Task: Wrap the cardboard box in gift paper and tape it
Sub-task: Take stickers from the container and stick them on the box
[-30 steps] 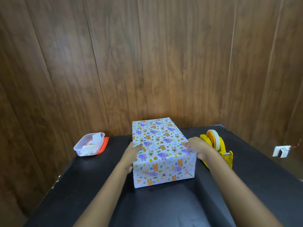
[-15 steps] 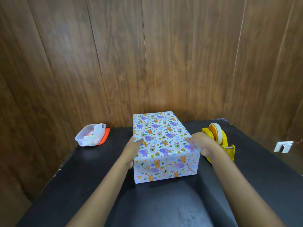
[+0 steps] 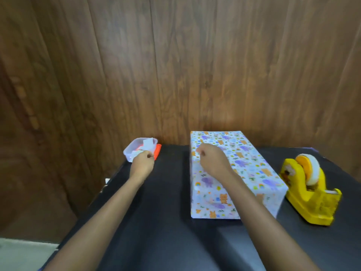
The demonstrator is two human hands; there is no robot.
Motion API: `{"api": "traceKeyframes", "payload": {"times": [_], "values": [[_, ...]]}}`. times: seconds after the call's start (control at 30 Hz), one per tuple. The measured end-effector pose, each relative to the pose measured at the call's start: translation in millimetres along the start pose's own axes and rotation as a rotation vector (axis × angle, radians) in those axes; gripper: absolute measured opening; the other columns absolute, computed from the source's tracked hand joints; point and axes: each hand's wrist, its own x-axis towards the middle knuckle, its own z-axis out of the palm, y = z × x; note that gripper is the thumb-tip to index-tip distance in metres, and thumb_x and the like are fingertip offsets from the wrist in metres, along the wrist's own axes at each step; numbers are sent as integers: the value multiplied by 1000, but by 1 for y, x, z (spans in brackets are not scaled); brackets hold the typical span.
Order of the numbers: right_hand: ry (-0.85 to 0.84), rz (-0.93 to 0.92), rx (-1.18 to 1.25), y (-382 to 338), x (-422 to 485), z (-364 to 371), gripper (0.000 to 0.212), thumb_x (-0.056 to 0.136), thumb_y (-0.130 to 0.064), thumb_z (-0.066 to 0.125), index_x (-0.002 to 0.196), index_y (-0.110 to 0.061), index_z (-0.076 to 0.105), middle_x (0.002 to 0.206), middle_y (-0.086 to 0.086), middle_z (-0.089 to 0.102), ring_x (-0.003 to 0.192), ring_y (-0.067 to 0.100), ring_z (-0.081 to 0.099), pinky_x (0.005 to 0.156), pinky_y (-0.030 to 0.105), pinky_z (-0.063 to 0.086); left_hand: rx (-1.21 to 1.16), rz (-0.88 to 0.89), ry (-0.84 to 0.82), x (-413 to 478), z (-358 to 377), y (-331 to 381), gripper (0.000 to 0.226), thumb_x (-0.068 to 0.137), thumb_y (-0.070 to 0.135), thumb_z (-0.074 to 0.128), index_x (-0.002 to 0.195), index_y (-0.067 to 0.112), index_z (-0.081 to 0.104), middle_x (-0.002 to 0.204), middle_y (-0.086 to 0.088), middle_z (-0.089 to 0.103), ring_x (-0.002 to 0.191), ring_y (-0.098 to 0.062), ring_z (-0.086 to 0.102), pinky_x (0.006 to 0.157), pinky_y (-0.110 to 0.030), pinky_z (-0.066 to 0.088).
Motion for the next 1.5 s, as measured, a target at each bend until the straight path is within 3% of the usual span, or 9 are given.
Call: {"api": "traceKeyframes", "payload": {"times": [0.13, 0.3, 0.47, 0.63, 0.77, 1.03, 1.2, 1.33, 1.5], "values": [[-171, -77, 39, -44, 36, 47, 33, 90, -3, 42, 119, -8, 58, 122, 13, 59, 111, 29, 55, 94, 33, 44, 410, 3, -28, 42, -14, -31, 43, 96, 20, 39, 138, 12, 43, 140, -10, 46, 129, -29, 41, 102, -37, 36], [-375, -92, -93, -73, 88, 100, 36, 96, -9, 42, 131, -8, 51, 127, 14, 57, 114, 29, 55, 97, 35, 45, 893, 223, -86, 91, -11, -71, 47, 94, 23, 43, 140, 16, 34, 144, -5, 34, 132, -26, 28, 103, -39, 29], [-491, -12, -164, -86, 124, 142, 35, 95, -12, 44, 130, -7, 50, 124, 13, 57, 111, 27, 55, 88, 31, 43, 1010, 343, -83, 117, -3, -84, 35, 94, 26, 43, 127, 16, 48, 133, -5, 46, 125, -24, 34, 106, -39, 23], [-506, 117, -134, -86, 136, 162, 31, 94, -12, 45, 123, -4, 53, 114, 12, 58, 92, 23, 51, 80, 31, 41, 906, 463, -8, 107, -10, -81, 21, 90, 8, 46, 107, 10, 58, 113, -7, 59, 107, -26, 51, 88, -33, 37], [-508, 187, -145, -84, 128, 185, 38, 93, -13, 42, 129, -5, 48, 137, 17, 45, 120, 32, 48, 95, 36, 42, 807, 458, 56, 109, -30, -83, 19, 87, 10, 47, 100, 15, 59, 101, -4, 60, 99, -27, 53, 78, -29, 35], [-506, 134, -173, -76, 130, 213, 53, 94, -12, 42, 146, -13, 31, 147, 9, 32, 136, 28, 29, 113, 44, 26, 786, 419, -136, 140, -25, -85, 14, 84, 19, 48, 93, 21, 60, 103, -2, 62, 99, -25, 46, 72, -25, 34], [-410, 163, -127, -71, 123, 217, 44, 94, -13, 46, 136, -6, 40, 134, 12, 47, 123, 28, 47, 102, 38, 39, 576, 222, -193, 135, -16, -85, 14, 84, 17, 51, 93, 14, 61, 105, -10, 59, 94, -24, 49, 73, -30, 40], [-393, 242, -54, -76, 103, 205, 41, 94, -16, 46, 133, -6, 42, 132, 14, 48, 119, 29, 50, 96, 35, 41, -183, -191, -268, 111, -24, -85, 30, 82, 25, 59, 100, 2, 65, 92, -9, 65, 79, -20, 64, 73, -36, 57], [-323, 353, 140, -81, 56, 180, 29, 94, -16, 43, 116, -2, 58, 119, 13, 60, 106, 30, 59, 70, 28, 39, -17, -252, -323, 50, -37, -71, 27, 71, 35, 59, 84, 13, 69, 92, -9, 69, 78, -21, 63, 75, -34, 52]]}}
